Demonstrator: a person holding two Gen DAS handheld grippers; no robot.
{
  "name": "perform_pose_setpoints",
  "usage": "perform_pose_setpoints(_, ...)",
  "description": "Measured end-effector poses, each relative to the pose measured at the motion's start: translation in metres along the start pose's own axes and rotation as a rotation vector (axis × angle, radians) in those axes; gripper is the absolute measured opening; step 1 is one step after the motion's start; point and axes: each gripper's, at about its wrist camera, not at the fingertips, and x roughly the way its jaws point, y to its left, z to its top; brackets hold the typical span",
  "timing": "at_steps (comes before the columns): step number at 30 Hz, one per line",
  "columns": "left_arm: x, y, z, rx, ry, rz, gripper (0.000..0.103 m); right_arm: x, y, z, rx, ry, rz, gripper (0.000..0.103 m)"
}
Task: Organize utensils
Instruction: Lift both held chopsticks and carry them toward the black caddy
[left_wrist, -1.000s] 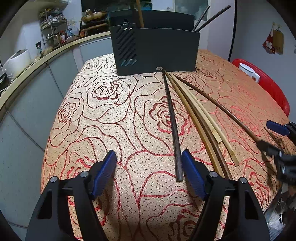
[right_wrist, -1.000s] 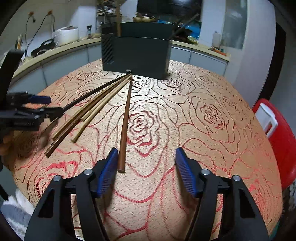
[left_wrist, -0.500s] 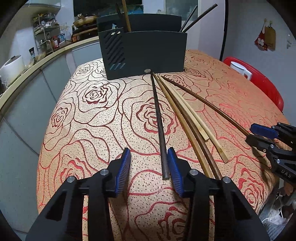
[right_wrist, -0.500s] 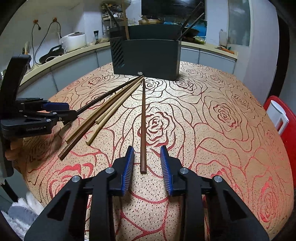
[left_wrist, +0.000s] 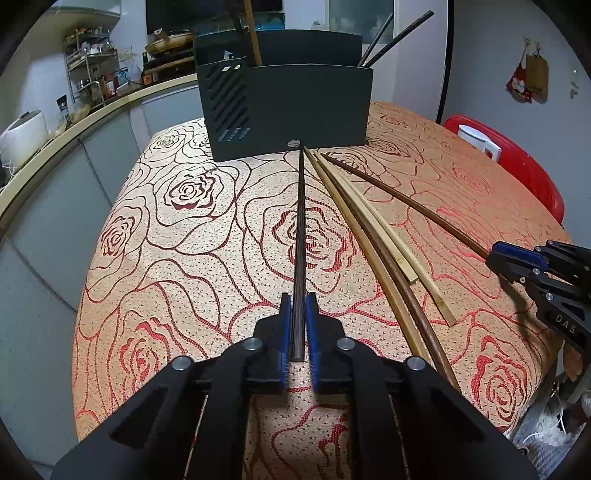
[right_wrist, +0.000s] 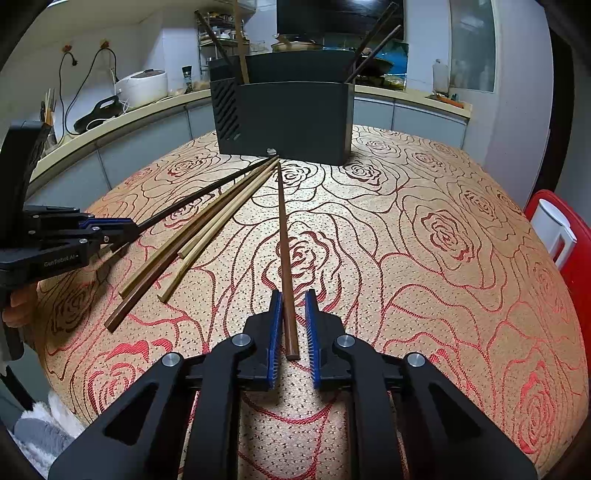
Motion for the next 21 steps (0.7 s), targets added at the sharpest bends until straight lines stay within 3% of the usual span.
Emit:
perform_pose_setpoints(5, -0.003, 0.0, 0.0, 0.001, 0.004, 0.001, 0.007, 0.0, -0.006, 0.002, 0.019, 0.016, 0.015, 0.008)
perform_pose_setpoints(11, -0.02, 0.0, 0.005, -0.002, -0.045, 0.006, 0.007, -0.01, -0.018, 0.008, 0.038, 0.002, 0.017, 0.008)
perform_pose_setpoints(21, -0.075, 0.0, 0.028, 0.024, -0.206, 0.064, 0.007, -0.054, -0.041, 0.04, 0.07, -0.121, 0.011, 0.008)
